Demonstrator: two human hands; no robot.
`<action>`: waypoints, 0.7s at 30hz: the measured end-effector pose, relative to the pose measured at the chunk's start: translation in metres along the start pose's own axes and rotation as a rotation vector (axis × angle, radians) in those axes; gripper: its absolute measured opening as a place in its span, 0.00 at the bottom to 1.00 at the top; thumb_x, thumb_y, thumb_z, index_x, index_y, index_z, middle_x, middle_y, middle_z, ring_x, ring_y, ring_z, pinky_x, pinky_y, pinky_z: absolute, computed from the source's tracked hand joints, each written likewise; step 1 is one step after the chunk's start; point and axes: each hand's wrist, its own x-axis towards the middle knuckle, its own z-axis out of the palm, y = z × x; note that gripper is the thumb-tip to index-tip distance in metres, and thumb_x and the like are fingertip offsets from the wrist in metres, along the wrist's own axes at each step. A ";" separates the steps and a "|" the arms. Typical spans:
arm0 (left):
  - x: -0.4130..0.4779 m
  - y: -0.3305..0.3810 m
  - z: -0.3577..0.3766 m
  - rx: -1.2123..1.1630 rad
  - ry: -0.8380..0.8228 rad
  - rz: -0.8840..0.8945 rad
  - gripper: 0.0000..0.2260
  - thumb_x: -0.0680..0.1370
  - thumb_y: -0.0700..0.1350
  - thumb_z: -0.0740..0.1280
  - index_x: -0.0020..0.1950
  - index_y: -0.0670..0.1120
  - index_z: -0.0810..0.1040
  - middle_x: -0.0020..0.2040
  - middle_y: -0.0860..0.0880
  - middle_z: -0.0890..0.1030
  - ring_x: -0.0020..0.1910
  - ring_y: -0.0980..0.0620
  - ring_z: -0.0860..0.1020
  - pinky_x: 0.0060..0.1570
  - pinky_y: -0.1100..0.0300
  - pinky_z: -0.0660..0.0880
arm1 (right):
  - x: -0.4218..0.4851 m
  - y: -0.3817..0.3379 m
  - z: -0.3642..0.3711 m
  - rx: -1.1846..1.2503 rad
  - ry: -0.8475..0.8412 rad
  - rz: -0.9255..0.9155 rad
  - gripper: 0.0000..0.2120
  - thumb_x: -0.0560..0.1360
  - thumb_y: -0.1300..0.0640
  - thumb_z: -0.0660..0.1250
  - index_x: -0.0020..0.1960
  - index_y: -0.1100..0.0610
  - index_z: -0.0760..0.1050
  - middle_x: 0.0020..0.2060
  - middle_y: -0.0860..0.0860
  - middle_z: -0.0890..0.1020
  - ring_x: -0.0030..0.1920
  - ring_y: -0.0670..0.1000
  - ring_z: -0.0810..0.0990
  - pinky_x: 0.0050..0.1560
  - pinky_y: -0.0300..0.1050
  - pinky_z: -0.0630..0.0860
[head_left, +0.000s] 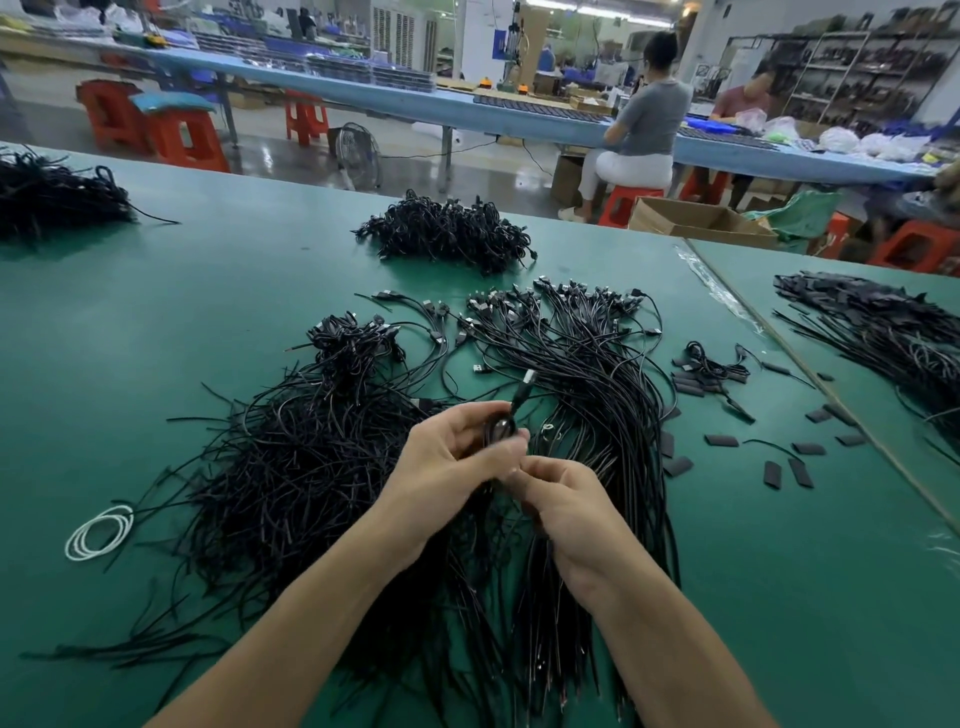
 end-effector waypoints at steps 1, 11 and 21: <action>0.001 0.000 -0.003 0.072 -0.050 0.018 0.19 0.75 0.42 0.74 0.65 0.50 0.77 0.54 0.48 0.86 0.55 0.52 0.83 0.55 0.62 0.78 | 0.002 0.000 -0.001 0.020 0.002 0.017 0.08 0.80 0.59 0.67 0.46 0.59 0.84 0.44 0.55 0.87 0.52 0.55 0.84 0.60 0.53 0.76; 0.030 0.001 -0.023 0.346 0.052 -0.001 0.18 0.73 0.35 0.75 0.58 0.53 0.79 0.47 0.48 0.86 0.40 0.53 0.84 0.37 0.62 0.80 | 0.016 0.013 -0.014 -0.090 0.201 -0.056 0.07 0.79 0.55 0.68 0.45 0.54 0.84 0.30 0.41 0.81 0.34 0.40 0.77 0.39 0.37 0.74; 0.110 0.010 -0.101 0.664 0.696 0.039 0.18 0.77 0.38 0.72 0.66 0.41 0.76 0.52 0.48 0.81 0.53 0.45 0.81 0.58 0.48 0.78 | 0.023 0.035 -0.026 -1.087 0.283 -0.057 0.18 0.80 0.44 0.63 0.64 0.53 0.70 0.55 0.48 0.70 0.48 0.49 0.76 0.46 0.43 0.73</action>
